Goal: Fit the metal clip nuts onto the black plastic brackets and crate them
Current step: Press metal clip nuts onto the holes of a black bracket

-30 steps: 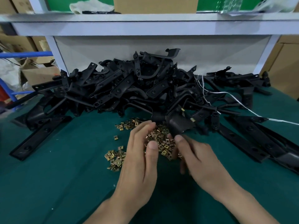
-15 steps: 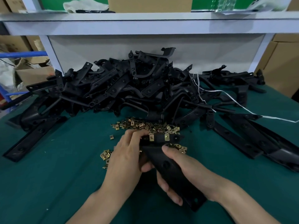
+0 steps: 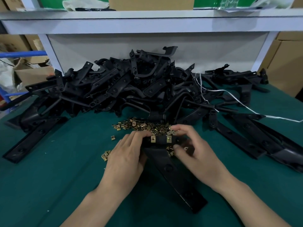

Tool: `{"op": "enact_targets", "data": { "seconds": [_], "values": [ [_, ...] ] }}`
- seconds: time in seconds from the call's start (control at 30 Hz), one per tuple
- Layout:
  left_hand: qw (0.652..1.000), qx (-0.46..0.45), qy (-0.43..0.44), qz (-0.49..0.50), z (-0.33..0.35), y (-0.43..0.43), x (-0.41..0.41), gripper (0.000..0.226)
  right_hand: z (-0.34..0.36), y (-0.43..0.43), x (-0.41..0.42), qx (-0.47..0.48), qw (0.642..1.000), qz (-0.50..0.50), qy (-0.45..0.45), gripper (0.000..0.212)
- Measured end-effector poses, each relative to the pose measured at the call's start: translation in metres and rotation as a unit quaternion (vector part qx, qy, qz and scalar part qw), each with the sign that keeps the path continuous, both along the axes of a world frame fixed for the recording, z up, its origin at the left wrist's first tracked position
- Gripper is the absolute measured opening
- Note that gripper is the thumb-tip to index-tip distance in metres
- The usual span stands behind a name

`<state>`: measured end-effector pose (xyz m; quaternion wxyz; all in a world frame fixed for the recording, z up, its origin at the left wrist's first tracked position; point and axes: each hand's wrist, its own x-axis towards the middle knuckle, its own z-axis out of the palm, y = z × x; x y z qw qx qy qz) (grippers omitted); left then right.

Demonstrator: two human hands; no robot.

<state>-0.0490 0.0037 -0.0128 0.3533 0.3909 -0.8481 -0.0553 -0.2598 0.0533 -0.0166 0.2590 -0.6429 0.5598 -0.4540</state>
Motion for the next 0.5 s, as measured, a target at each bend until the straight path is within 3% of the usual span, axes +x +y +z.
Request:
{"op": "enact_targets", "data": {
  "seconds": [0.2, 0.5],
  "values": [
    [0.997, 0.069, 0.034, -0.031, -0.0024, 0.0011, 0.0010, 0.058, -0.0009, -0.0015, 0.0018, -0.024, 0.996, -0.006, 0.080, 0.034],
    [0.993, 0.085, 0.064, -0.054, -0.0029, -0.0004, 0.0016, 0.066, 0.0018, -0.0013, 0.0068, -0.020, 0.998, -0.027, 0.050, 0.037]
  ]
}}
